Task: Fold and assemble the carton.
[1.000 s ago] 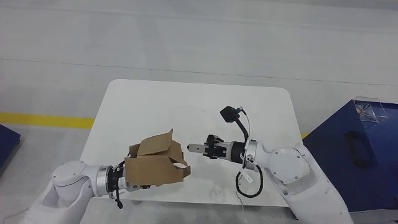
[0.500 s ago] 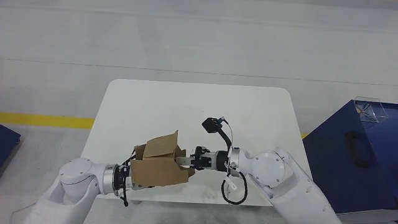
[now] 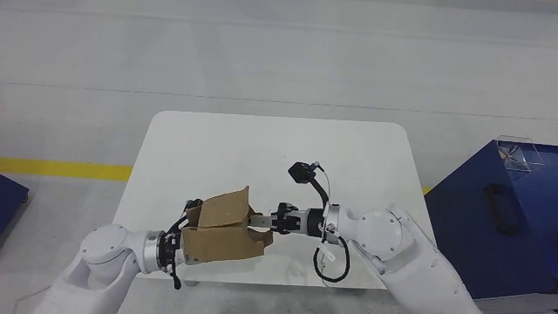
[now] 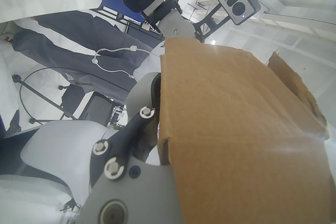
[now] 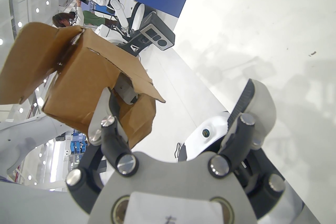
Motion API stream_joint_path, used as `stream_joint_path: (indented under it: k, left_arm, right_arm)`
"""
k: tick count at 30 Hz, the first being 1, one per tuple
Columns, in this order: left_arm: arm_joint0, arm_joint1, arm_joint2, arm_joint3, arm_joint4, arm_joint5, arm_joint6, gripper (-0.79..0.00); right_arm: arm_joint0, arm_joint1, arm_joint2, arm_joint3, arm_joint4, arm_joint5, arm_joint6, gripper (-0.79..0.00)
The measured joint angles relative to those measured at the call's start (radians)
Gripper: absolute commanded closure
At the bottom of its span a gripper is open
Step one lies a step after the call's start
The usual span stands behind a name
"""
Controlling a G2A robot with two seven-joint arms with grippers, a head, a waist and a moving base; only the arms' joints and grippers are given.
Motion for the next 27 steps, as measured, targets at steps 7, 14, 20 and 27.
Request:
stream_joint_path:
  k: [7,14,20,27]
  left_arm:
    - [0.013,0.001,-0.001,-0.018,0.013,-0.032,0.034,0.0]
    - [0.024,0.002,0.013,-0.036,0.062,-0.062,0.054,0.0]
    - [0.026,0.002,0.01,-0.029,0.061,-0.087,0.076,0.0]
    - [0.043,-0.002,-0.002,-0.04,0.114,-0.178,0.194,0.0]
  right_arm:
    - [-0.025,0.007,0.036,-0.02,0.001,-0.002,0.005,-0.785]
    - [-0.017,0.002,0.001,-0.021,-0.026,0.006,0.002,-0.785]
    - [-0.002,-0.004,-0.017,-0.007,-0.032,0.012,-0.006,-0.785]
    - [-0.006,0.0,0.013,0.002,-0.03,0.004,-0.01,-0.785]
